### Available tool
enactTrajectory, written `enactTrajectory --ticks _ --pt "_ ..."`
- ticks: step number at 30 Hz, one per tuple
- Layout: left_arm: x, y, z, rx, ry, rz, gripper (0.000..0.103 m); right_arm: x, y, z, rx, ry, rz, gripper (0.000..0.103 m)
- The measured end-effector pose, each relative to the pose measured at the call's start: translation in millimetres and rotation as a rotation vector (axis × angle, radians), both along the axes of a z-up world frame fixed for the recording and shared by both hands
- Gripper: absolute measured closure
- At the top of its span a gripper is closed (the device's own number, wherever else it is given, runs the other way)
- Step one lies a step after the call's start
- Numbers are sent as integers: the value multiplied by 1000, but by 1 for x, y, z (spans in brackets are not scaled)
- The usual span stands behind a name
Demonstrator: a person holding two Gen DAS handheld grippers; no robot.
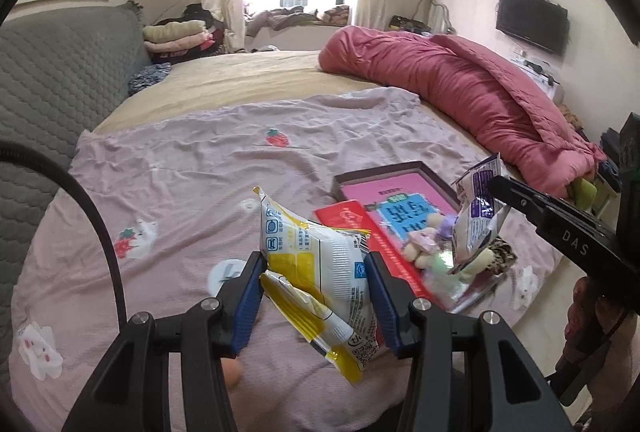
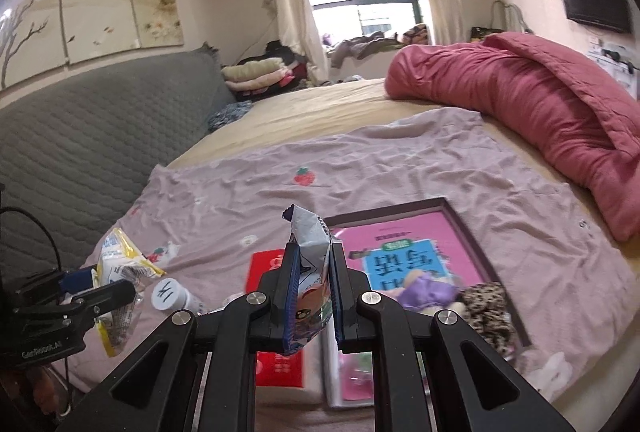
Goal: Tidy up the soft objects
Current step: 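Lift the yellow snack packet and doll packet and carry them over the tray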
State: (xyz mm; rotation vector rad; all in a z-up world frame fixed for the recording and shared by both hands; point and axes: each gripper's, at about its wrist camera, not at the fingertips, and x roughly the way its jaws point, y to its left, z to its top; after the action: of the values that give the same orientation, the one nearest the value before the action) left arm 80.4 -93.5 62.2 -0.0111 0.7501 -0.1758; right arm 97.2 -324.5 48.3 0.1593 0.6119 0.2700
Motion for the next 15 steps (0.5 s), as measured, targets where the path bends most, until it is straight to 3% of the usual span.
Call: enactTrajectory --ticks 15 --pt "8 -70 1 34 21 -129 52 -10 -80 3 37 -15 -168 89"
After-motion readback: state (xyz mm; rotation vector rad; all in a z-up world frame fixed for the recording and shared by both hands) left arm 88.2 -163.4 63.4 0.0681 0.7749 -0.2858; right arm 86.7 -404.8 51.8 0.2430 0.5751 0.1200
